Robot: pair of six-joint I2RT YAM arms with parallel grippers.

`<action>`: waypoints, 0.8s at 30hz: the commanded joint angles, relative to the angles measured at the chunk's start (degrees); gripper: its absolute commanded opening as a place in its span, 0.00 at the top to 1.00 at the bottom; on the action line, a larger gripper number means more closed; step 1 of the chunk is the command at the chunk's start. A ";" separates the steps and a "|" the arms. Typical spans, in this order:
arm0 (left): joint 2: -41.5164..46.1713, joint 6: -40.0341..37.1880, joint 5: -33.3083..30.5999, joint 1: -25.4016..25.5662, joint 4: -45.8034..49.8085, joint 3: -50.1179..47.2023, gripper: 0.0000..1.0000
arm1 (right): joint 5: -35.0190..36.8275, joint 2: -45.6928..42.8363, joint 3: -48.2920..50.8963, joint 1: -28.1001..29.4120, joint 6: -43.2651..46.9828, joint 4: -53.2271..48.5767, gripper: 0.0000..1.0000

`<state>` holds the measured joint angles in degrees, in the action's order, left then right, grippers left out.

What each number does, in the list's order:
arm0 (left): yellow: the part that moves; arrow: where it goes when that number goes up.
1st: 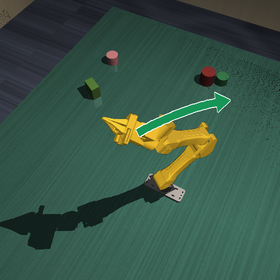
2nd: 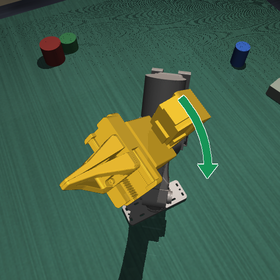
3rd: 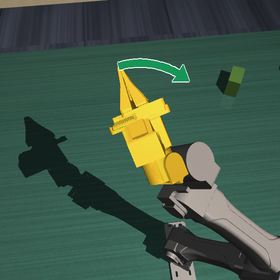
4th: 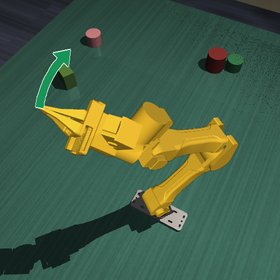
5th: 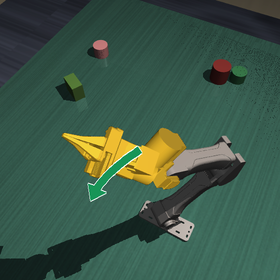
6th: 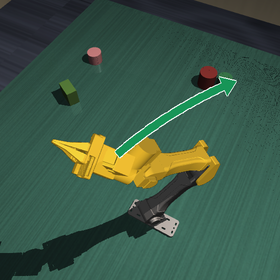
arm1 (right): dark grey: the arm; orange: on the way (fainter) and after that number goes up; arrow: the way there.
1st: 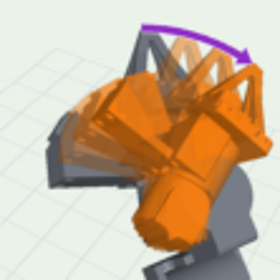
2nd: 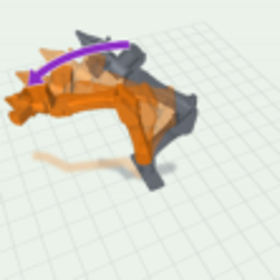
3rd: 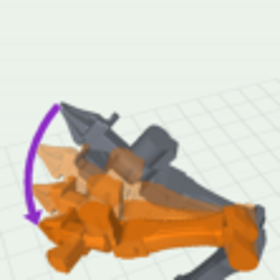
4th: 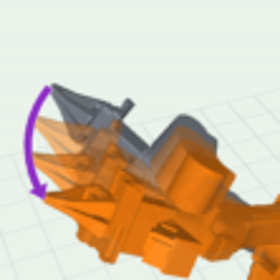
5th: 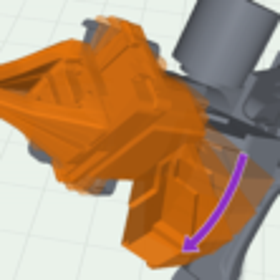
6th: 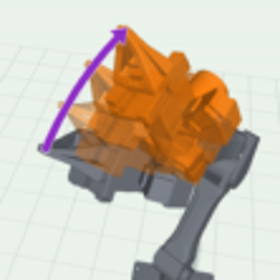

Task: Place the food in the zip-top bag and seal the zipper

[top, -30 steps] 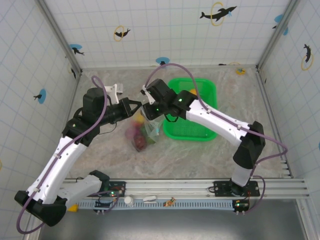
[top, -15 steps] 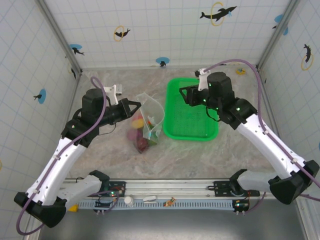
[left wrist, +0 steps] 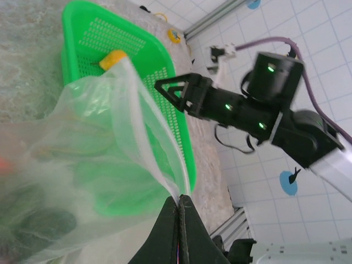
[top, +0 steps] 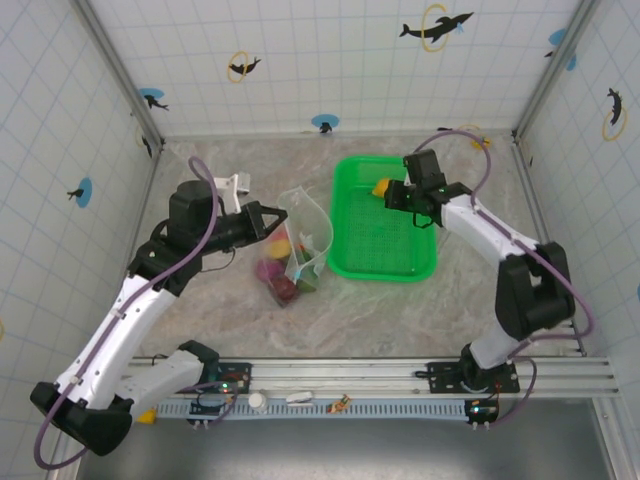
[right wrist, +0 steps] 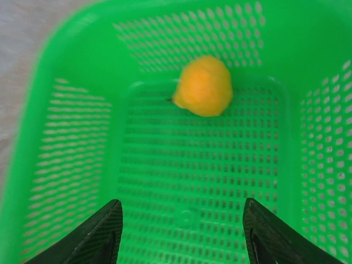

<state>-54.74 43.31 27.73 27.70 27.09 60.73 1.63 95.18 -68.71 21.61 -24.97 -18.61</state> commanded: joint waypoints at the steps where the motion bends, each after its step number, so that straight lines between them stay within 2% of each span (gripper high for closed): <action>1: 0.57 -1.21 3.47 -0.02 -2.80 -2.31 1.00 | -1.22 4.88 -4.15 -1.47 -2.50 4.16 0.38; 2: 0.52 -1.30 4.03 -0.02 -3.09 -2.84 1.00 | -2.69 6.48 -4.69 -1.87 -3.01 5.35 0.36; 3: 0.60 -1.54 4.25 -0.02 -3.18 -3.11 1.00 | -3.49 8.15 -5.32 -2.02 -3.54 6.19 0.28; 6: 0.88 -2.51 4.53 -0.02 -3.55 -4.01 1.00 | -4.18 11.95 -8.06 -2.08 -3.67 7.64 0.23; 10: 0.98 -2.78 5.55 -0.03 -4.15 -5.50 1.00 | -2.39 17.19 -12.92 -2.24 -3.59 6.04 0.23; 15: 1.66 -1.08 11.50 -0.02 -8.27 -7.02 1.00 | 0.50 21.21 -15.75 -2.32 -4.25 7.06 0.26; 24: 2.43 -2.25 11.93 -0.02 -8.30 -6.99 1.00 | 2.04 27.57 -21.13 -2.83 -5.79 6.58 0.32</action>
<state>-53.06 42.15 38.37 27.68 20.34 54.19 2.20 121.19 -86.76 19.07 -29.98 -12.71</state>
